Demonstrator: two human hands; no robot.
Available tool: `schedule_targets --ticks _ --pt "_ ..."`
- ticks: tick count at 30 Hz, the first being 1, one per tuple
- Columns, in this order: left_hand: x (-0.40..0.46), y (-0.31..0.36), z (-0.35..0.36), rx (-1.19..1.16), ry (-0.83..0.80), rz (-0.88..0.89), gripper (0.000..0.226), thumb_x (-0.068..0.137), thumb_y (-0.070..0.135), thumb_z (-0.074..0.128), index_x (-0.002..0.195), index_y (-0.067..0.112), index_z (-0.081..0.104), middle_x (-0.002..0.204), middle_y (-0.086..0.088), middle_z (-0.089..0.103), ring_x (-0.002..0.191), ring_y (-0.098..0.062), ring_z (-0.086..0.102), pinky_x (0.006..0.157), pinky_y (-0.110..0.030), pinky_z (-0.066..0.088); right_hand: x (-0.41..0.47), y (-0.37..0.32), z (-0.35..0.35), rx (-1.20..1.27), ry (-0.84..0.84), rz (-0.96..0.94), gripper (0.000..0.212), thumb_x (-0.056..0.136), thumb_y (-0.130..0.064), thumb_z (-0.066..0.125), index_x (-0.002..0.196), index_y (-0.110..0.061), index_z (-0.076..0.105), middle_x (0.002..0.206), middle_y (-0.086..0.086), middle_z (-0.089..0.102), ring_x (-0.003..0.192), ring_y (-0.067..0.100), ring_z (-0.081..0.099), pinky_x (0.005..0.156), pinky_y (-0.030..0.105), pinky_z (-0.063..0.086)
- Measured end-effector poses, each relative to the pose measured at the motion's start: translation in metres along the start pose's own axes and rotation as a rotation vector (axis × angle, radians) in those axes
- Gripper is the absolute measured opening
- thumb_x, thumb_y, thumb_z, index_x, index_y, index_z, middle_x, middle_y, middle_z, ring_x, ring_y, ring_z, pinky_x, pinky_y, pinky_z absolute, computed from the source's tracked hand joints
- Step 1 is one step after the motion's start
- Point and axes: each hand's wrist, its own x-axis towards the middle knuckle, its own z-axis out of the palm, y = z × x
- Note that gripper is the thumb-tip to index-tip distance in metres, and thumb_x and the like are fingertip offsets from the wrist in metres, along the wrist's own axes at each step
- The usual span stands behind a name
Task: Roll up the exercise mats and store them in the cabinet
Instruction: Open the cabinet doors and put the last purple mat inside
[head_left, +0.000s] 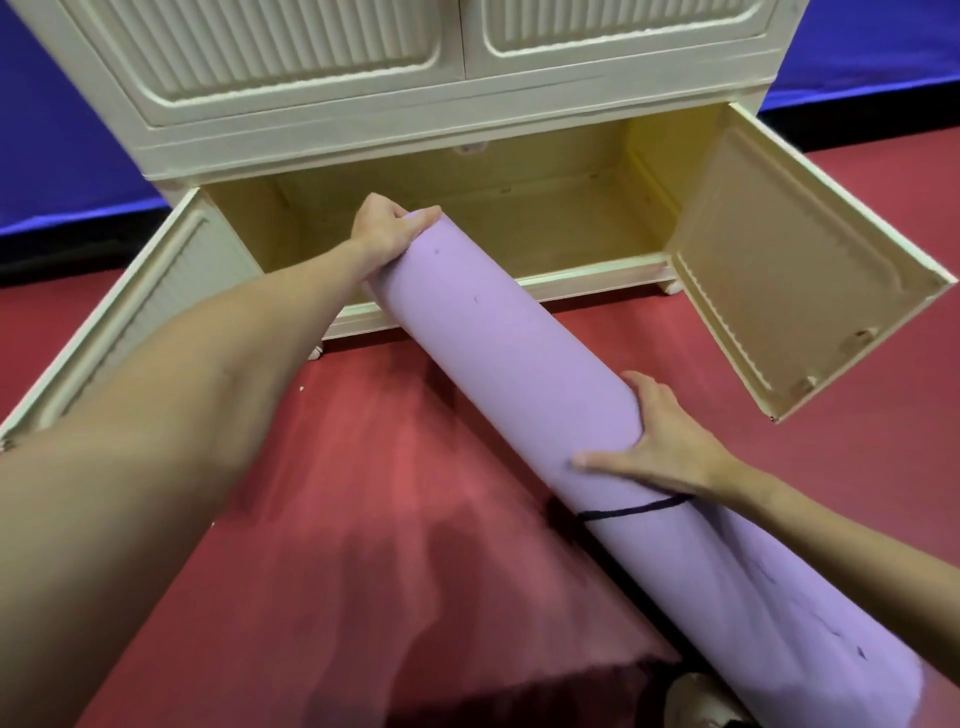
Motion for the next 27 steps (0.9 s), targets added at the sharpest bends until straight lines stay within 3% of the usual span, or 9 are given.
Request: schedule_targets --ticks 5,7,10,13,15,17,21,24,27 --pt "0.006 -0.018 0.018 0.092 0.042 0.024 0.054 0.089 0.052 0.055 0.056 0.015 0.035 0.06 0.0 0.036 0.061 -0.02 0.033 0.058 -0.033 0.029 0.026 -0.001 0.007 -0.128 -0.091 -0.05 0.134 0.035 -0.075 0.079 0.143 -0.043 0.006 0.129 -0.007 0.047 0.12 0.019 0.044 0.097 0.045 0.043" --pt "0.003 -0.021 0.021 0.126 0.069 0.065 0.047 0.094 0.049 0.047 0.063 0.014 0.046 0.067 -0.003 0.05 0.07 -0.026 0.046 0.064 -0.034 0.034 0.03 0.005 0.011 -0.08 -0.046 -0.062 0.133 0.032 -0.076 0.077 0.143 -0.048 0.01 0.131 -0.006 0.049 0.121 0.018 0.046 0.099 0.046 0.044" --pt "-0.006 -0.022 0.028 0.119 0.142 0.079 0.039 0.097 0.04 0.043 0.114 0.01 0.063 0.117 -0.009 0.064 0.112 -0.029 0.055 0.091 -0.036 0.042 0.034 0.013 0.006 -0.002 -0.035 -0.068 0.138 0.03 -0.075 0.078 0.148 -0.044 0.013 0.145 -0.01 0.042 0.131 0.017 0.043 0.108 0.043 0.038" --pt "-0.047 -0.018 0.052 0.055 0.285 -0.135 0.083 0.088 0.052 0.057 0.147 0.004 0.024 0.147 -0.015 0.034 0.138 -0.032 0.028 0.111 -0.04 0.025 0.041 0.018 0.0 0.068 -0.065 -0.076 0.145 0.028 -0.073 0.079 0.152 -0.034 0.014 0.151 -0.013 0.035 0.136 0.013 0.038 0.114 0.035 0.03" --pt "-0.08 -0.016 0.071 -0.076 0.268 -0.398 0.105 0.075 0.07 0.061 0.144 0.002 0.022 0.146 -0.014 0.028 0.139 -0.032 0.024 0.113 -0.04 0.022 0.045 0.019 -0.002 0.088 -0.079 -0.069 0.147 0.029 -0.07 0.082 0.153 -0.029 0.015 0.151 -0.012 0.033 0.136 0.012 0.037 0.114 0.03 0.029" --pt "-0.104 -0.018 0.082 -0.338 0.105 -0.604 0.116 0.064 0.084 0.058 0.143 0.004 0.026 0.145 -0.01 0.034 0.137 -0.029 0.032 0.113 -0.042 0.028 0.047 0.021 -0.003 0.096 -0.098 -0.045 0.143 0.034 -0.063 0.087 0.153 -0.029 0.015 0.15 -0.012 0.034 0.134 0.011 0.038 0.112 0.028 0.029" --pt "-0.143 -0.016 0.104 -0.762 -0.413 -0.607 0.118 0.054 0.076 0.073 0.147 0.02 0.028 0.147 0.002 0.044 0.134 -0.026 0.042 0.11 -0.051 0.034 0.048 0.021 -0.008 0.091 -0.147 -0.045 0.136 0.034 -0.065 0.087 0.149 -0.032 0.021 0.14 -0.015 0.043 0.126 0.011 0.046 0.108 0.03 0.036" --pt "-0.163 -0.007 0.12 -0.948 -0.464 -0.641 0.115 0.041 0.064 0.085 0.137 0.019 0.041 0.127 -0.002 0.063 0.114 -0.024 0.061 0.099 -0.049 0.048 0.048 0.017 -0.013 0.095 -0.179 -0.064 0.117 0.043 -0.055 0.09 0.142 -0.032 0.033 0.127 -0.016 0.051 0.117 0.01 0.052 0.099 0.026 0.038" --pt "-0.169 -0.001 0.127 -1.136 -0.371 -0.665 0.115 0.034 0.058 0.093 0.131 0.013 0.048 0.115 -0.005 0.07 0.097 -0.024 0.071 0.085 -0.05 0.056 0.047 0.014 -0.018 0.088 -0.197 -0.068 0.118 0.038 -0.06 0.088 0.14 -0.033 0.036 0.124 -0.017 0.053 0.114 0.009 0.053 0.098 0.026 0.04"
